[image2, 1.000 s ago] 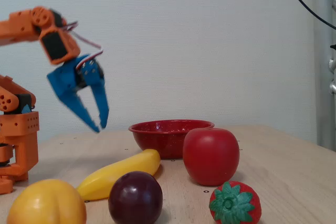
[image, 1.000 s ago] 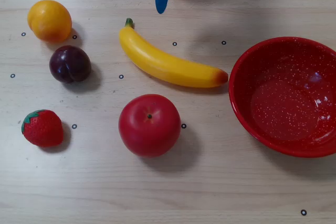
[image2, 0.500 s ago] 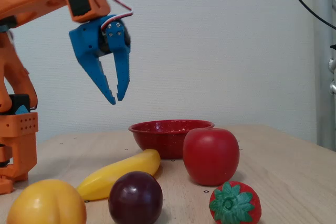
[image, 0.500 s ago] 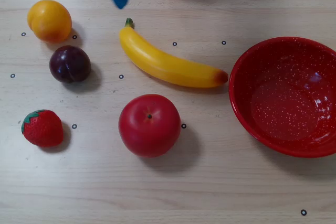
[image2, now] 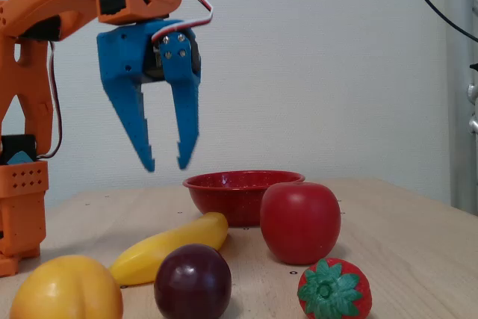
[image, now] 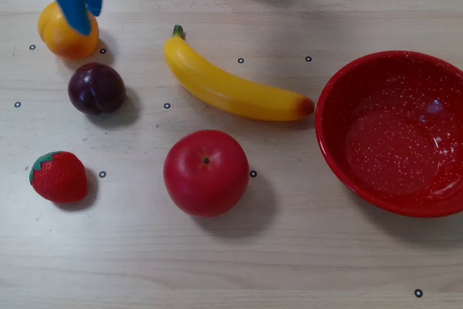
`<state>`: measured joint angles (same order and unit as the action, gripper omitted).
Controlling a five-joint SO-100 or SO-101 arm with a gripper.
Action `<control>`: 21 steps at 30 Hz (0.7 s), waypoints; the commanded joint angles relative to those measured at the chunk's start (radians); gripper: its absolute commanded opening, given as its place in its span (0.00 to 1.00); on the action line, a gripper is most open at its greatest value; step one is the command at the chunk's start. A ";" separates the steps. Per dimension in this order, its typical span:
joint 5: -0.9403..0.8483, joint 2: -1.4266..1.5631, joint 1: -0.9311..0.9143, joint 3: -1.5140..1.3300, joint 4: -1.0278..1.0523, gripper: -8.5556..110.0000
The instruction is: Put plum in the red bowl.
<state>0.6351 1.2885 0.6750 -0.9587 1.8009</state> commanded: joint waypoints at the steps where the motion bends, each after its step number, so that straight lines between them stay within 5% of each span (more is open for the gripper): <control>1: 0.081 0.017 0.041 0.106 0.069 0.26; 13: 0.299 -0.172 0.137 0.160 0.095 0.54; 21: 0.314 -0.304 0.137 0.239 0.095 0.58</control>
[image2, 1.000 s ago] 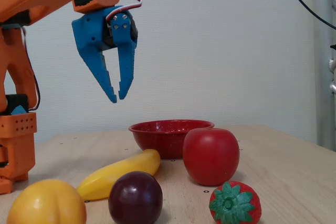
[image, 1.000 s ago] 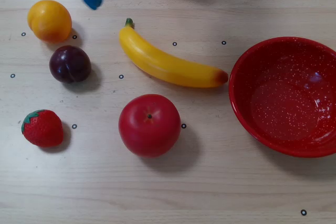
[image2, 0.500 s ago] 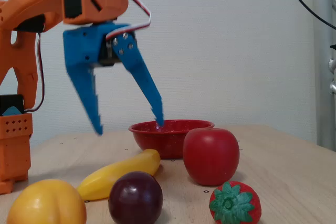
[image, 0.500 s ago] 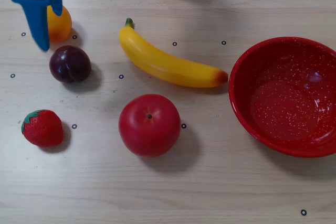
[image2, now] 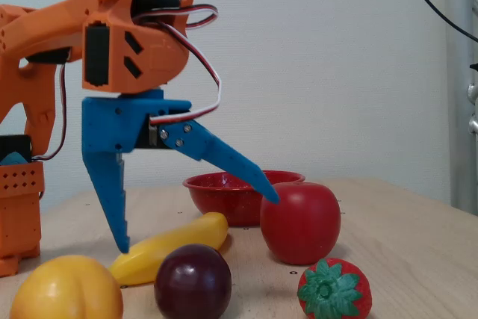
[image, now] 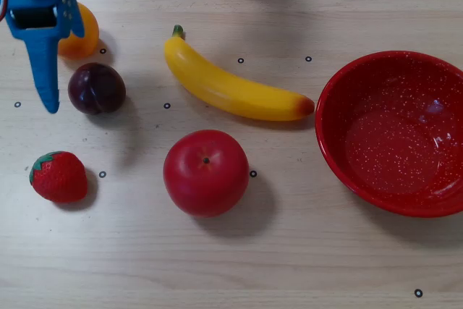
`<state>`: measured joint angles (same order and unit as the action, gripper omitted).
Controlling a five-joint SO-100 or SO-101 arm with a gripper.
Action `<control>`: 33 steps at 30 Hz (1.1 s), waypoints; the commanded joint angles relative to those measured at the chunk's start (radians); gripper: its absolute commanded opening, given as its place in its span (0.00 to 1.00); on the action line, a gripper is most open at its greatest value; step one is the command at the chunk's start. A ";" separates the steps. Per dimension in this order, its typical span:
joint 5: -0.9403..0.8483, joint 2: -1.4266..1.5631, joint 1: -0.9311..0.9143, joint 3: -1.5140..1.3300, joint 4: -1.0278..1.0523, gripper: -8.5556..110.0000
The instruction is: Put plum in the red bowl.
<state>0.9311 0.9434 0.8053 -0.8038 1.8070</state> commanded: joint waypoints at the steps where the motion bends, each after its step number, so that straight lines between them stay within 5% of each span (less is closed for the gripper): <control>1: 0.015 0.026 0.002 0.094 0.089 0.58; 33: 0.009 -0.225 -0.100 0.209 0.057 0.60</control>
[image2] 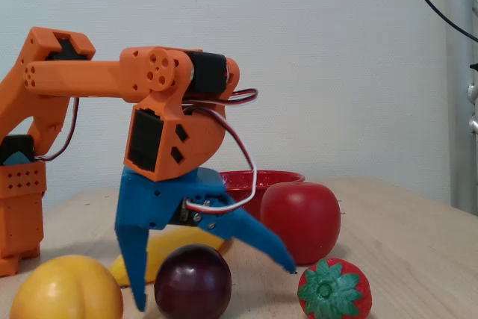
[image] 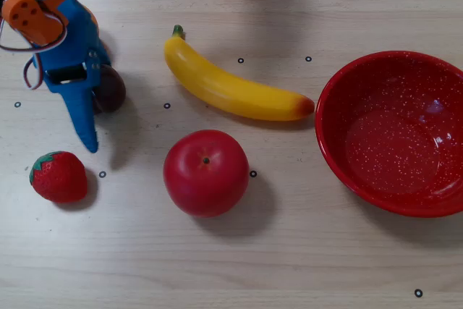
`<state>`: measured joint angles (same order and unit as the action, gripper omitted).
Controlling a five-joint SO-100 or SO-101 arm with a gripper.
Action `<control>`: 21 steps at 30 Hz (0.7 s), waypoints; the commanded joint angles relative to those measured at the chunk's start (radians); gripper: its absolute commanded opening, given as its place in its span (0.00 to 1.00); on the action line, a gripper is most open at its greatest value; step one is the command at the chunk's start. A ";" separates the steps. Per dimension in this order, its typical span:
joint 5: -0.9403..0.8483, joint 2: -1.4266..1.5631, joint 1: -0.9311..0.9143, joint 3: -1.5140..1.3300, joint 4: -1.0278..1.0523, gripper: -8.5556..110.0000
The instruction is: Put plum in the red bowl.
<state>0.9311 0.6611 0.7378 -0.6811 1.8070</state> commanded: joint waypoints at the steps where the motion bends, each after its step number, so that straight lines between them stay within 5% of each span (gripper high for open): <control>1: 0.009 0.051 -0.032 0.087 0.055 0.60; 21: -0.003 0.020 -0.043 0.072 -0.009 0.56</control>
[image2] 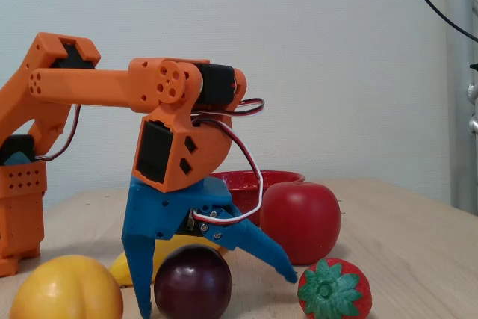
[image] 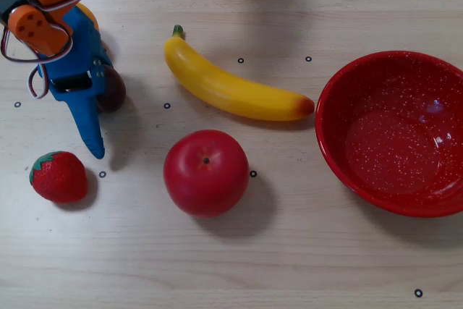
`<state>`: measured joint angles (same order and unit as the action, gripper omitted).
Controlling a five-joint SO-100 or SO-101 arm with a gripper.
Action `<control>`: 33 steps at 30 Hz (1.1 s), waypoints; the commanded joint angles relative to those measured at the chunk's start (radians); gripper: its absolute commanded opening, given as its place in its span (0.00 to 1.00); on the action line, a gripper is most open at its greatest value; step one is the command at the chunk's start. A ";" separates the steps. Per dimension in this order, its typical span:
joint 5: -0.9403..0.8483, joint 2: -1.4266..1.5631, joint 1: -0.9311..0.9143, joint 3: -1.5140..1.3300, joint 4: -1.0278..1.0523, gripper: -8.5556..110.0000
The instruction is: Put plum in the red bowl.
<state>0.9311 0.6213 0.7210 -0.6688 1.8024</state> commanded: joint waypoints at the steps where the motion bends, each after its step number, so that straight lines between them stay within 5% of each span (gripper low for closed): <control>1: -0.002 0.060 -0.026 0.058 -0.005 0.55; 19: -0.002 0.066 -0.006 0.060 -0.026 0.56; 33: -0.005 0.077 -0.005 0.035 -0.031 0.45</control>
<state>0.9311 0.6213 0.7225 -0.6688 1.7963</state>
